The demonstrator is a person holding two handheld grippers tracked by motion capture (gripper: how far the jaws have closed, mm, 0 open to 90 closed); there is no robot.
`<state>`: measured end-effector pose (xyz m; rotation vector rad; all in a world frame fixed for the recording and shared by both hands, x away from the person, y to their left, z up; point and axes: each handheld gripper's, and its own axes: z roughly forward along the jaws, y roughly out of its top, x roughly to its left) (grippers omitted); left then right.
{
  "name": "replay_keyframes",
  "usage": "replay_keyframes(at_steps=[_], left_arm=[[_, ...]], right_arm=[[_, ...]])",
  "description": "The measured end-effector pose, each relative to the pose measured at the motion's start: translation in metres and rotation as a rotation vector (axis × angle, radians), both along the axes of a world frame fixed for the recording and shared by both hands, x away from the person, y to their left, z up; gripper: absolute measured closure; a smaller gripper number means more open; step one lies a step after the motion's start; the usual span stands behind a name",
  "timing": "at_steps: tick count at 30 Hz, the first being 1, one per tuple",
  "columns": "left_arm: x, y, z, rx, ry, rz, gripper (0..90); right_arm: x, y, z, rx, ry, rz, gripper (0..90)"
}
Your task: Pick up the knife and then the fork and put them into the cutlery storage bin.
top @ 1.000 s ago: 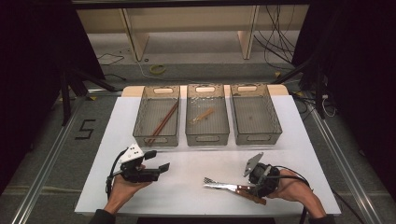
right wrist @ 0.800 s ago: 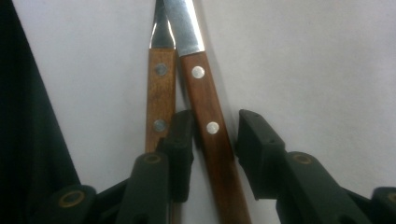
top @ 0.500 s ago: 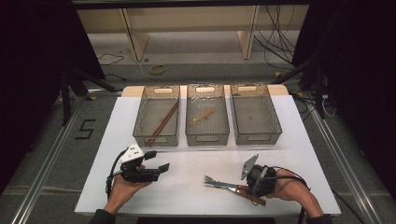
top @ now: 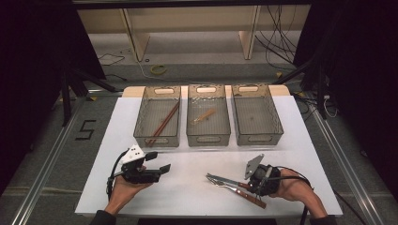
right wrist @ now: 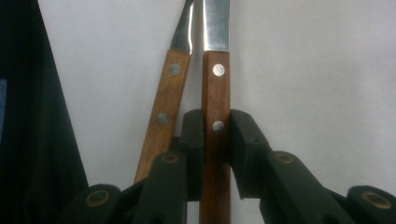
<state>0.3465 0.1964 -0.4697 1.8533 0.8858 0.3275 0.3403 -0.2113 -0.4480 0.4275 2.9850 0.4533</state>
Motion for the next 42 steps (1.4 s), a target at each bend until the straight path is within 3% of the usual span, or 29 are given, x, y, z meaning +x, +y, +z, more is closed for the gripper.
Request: replay_keyframes(at_steps=[2, 9, 13, 21, 33, 42], left_arm=[[0.0, 0.0, 0.0, -0.004, -0.005, 0.0, 23.2], [-0.002, 0.001, 0.002, -0.042, -0.023, 0.0, 22.9], [-0.002, 0.003, 0.003, -0.098, -0.011, 0.002, 22.1], [-0.005, 0.006, 0.004, -0.091, -0.019, 0.011, 21.9], [-0.005, 0.008, 0.004, -0.098, -0.022, 0.019, 21.4], [-0.005, 0.009, 0.004, -0.097, -0.03, 0.02, 21.4]], right_arm=[[0.001, -0.002, 0.003, 0.032, -0.014, 0.001, 77.0], [0.004, -0.008, 0.012, 0.101, -0.037, -0.077, 77.1], [0.008, -0.012, 0.016, 0.137, -0.045, -0.113, 77.1], [0.016, -0.02, 0.026, 0.189, -0.055, -0.189, 77.1], [0.04, -0.032, 0.052, 0.274, -0.14, -0.293, 77.1], [0.061, -0.043, 0.065, 0.314, -0.173, -0.386, 77.1]])
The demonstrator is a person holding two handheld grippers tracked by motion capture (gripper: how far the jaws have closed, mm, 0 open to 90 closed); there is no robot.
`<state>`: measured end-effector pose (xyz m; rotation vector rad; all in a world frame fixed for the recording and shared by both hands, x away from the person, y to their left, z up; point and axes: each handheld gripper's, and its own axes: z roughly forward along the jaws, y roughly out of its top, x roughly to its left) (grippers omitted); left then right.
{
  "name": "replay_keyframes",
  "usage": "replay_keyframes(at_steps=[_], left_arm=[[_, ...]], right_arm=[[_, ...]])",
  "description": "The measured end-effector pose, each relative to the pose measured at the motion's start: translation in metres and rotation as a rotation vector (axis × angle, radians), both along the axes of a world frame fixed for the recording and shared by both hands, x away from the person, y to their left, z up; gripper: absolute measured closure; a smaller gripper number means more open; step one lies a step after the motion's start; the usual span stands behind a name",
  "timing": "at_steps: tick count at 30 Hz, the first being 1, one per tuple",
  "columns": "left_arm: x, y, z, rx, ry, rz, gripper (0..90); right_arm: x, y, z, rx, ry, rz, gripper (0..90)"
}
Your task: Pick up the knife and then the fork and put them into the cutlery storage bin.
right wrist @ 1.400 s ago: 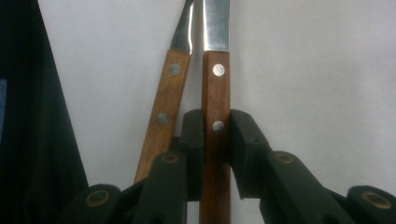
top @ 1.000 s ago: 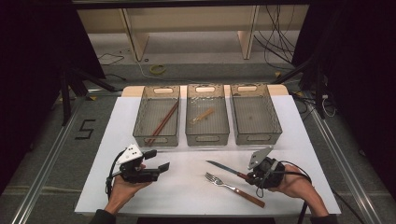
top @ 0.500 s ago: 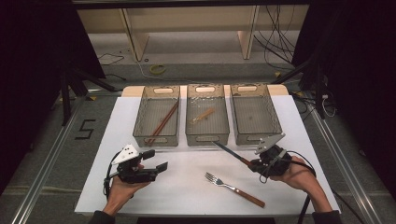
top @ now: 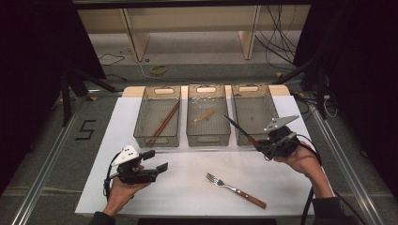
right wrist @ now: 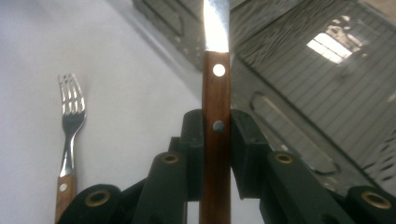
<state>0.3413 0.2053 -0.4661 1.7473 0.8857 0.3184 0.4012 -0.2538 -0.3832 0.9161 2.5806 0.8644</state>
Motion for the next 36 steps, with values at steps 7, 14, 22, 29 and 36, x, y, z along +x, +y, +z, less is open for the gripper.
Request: replay_keyframes(at_steps=[7, 14, 22, 29, 36], left_arm=[[0.0, 0.0, -0.001, -0.001, -0.003, 0.002, 21.3], [0.0, 0.001, -0.001, 0.003, -0.006, 0.003, 21.3], [0.001, 0.001, -0.001, 0.0, -0.005, 0.003, 21.3], [0.001, 0.001, -0.001, -0.001, -0.008, 0.005, 21.3], [0.001, 0.001, -0.001, -0.002, -0.007, 0.006, 21.3]], right_arm=[[0.018, -0.003, 0.007, 0.007, -0.022, -0.049, 77.1], [0.033, -0.003, 0.009, 0.005, -0.029, -0.095, 77.1], [0.045, -0.001, 0.013, 0.016, -0.032, -0.126, 77.1], [0.061, 0.002, 0.02, 0.026, -0.024, -0.168, 77.0], [0.077, 0.002, 0.018, 0.028, -0.014, -0.222, 77.0]])
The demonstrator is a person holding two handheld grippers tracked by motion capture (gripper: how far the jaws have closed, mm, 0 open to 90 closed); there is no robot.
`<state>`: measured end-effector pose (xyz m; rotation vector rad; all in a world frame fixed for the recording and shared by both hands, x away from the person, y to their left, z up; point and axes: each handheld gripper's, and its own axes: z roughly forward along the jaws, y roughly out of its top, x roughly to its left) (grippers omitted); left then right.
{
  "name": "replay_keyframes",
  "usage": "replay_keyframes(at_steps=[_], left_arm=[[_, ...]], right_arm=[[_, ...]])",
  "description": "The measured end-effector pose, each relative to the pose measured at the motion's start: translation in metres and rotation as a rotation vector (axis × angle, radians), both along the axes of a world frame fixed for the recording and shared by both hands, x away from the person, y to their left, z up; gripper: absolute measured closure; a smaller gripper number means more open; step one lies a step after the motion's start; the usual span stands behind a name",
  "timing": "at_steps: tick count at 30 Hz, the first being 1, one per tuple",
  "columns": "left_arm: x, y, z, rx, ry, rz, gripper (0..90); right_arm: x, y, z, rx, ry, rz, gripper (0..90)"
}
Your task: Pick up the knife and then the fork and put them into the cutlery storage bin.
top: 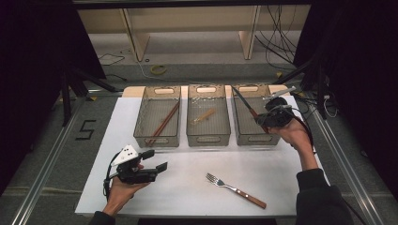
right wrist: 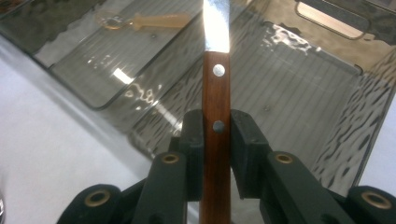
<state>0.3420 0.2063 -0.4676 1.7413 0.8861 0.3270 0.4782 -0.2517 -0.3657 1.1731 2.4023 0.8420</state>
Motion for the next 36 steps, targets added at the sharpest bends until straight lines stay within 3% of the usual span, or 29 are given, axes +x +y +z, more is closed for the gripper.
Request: replay_keyframes(at_steps=[8, 22, 36], left_arm=[[0.0, 0.0, 0.0, 0.002, 0.0, -0.002, 21.2], [0.0, 0.0, -0.001, 0.002, 0.001, -0.001, 21.1], [0.001, 0.0, -0.001, 0.008, 0.003, -0.002, 21.1]], right_arm=[[0.016, -0.002, -0.009, -0.006, 0.034, -0.073, 77.0], [0.028, -0.005, -0.022, -0.031, 0.079, -0.163, 76.9], [0.032, -0.003, -0.038, -0.055, 0.115, -0.197, 76.5]])
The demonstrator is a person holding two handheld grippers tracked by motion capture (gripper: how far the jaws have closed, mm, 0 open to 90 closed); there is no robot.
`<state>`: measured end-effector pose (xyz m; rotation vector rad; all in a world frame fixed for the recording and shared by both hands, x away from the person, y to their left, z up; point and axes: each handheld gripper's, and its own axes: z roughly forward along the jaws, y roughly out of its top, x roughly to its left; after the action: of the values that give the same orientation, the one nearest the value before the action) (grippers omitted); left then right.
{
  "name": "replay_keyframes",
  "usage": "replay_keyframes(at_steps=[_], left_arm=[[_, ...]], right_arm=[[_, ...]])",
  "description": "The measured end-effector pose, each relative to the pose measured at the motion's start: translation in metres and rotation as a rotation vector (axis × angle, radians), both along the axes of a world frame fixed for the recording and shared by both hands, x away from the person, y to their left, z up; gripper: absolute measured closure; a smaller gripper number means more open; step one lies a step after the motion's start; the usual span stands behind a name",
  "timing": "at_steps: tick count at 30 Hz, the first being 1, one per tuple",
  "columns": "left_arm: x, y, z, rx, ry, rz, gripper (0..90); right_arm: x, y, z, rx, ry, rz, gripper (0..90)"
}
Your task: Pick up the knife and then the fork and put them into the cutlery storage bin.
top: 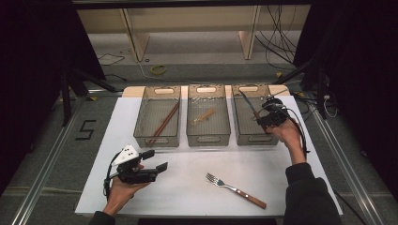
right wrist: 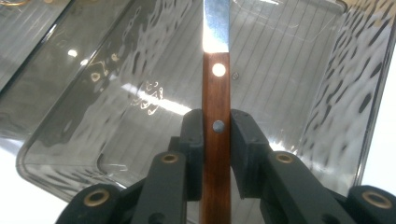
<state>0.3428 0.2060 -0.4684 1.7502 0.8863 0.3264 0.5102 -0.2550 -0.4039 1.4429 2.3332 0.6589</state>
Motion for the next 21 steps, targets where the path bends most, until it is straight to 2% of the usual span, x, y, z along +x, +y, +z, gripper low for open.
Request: replay_keyframes(at_steps=[3, 4, 6, 11, 14, 21], left_arm=[[0.0, 0.0, 0.0, 0.002, 0.0, -0.001, 21.0], [0.0, 0.0, 0.0, 0.001, -0.001, 0.0, 21.0], [0.0, 0.0, 0.0, 0.0, 0.002, 0.003, 21.0], [0.0, 0.001, 0.0, -0.003, 0.002, 0.006, 20.9], [0.0, 0.0, 0.0, -0.001, 0.0, 0.004, 20.9], [0.0, 0.001, 0.0, -0.003, 0.002, 0.005, 20.9]], right_arm=[[0.001, 0.001, -0.003, 0.016, 0.02, 0.015, 74.5], [0.001, 0.002, -0.002, 0.03, 0.011, 0.016, 70.2], [0.0, 0.001, 0.001, 0.061, 0.0, 0.018, 67.7], [-0.005, 0.003, 0.007, 0.062, -0.023, 0.038, 60.2], [-0.012, 0.004, 0.011, 0.07, -0.046, 0.057, 55.6], [-0.041, 0.016, 0.022, 0.093, -0.084, 0.166, 44.1]])
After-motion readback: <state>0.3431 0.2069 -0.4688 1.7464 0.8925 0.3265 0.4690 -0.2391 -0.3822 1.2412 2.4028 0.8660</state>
